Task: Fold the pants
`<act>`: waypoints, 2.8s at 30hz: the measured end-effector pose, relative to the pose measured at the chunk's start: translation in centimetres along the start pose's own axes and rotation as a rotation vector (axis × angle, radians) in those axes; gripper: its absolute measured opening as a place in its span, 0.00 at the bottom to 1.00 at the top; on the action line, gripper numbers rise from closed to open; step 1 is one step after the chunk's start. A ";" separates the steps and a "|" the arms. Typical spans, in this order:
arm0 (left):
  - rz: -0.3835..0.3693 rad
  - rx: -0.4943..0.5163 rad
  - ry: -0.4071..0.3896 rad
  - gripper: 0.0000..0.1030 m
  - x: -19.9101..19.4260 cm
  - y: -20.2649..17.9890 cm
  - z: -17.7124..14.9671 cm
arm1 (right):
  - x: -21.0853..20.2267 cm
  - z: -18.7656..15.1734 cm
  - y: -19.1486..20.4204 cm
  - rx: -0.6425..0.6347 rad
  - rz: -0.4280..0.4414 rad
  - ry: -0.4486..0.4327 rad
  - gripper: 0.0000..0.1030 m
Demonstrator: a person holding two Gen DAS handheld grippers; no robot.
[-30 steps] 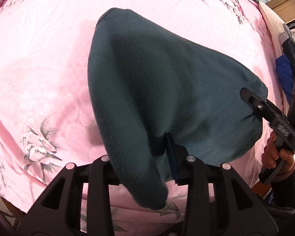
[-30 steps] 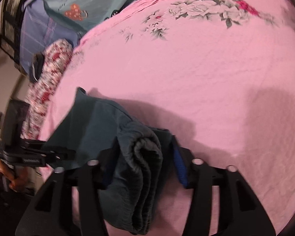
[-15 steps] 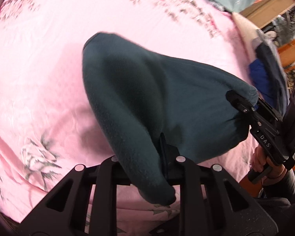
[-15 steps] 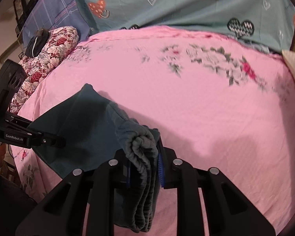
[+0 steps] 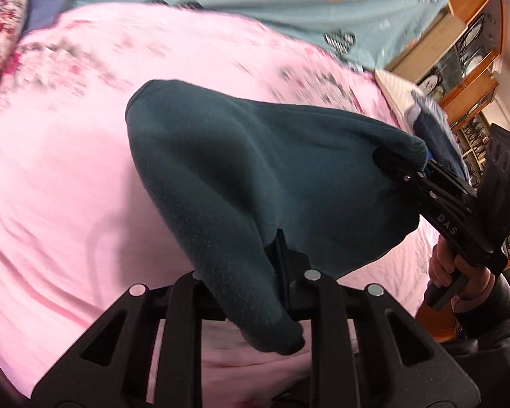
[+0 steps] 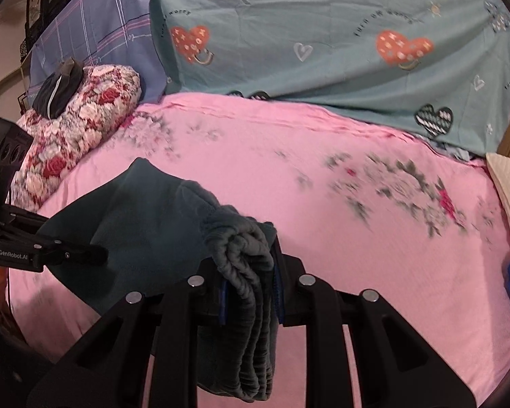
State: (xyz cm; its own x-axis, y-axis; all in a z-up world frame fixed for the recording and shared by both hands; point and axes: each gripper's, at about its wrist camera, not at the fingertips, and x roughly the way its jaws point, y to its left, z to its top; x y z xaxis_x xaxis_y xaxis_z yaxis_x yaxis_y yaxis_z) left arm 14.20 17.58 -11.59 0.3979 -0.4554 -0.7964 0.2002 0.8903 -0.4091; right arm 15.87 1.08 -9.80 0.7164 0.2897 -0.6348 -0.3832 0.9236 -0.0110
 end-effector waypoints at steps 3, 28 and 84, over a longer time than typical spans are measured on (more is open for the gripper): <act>0.035 0.034 -0.043 0.20 -3.5 6.1 2.2 | 3.3 3.9 4.9 0.000 0.035 -0.018 0.20; 0.141 -0.176 -0.082 0.32 4.2 31.2 14.4 | 34.4 18.1 11.2 -0.144 0.017 0.236 0.26; 0.568 -0.184 -0.100 0.96 -4.4 25.4 14.8 | 20.8 14.9 11.2 0.047 0.184 0.134 0.84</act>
State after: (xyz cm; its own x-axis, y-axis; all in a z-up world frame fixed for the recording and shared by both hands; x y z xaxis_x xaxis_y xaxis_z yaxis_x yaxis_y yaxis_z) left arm 30.80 42.28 -11.87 0.4810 0.1010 -0.8709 -0.2222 0.9750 -0.0097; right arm 35.18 21.21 -11.61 0.5517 0.4210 -0.7200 -0.4702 0.8700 0.1484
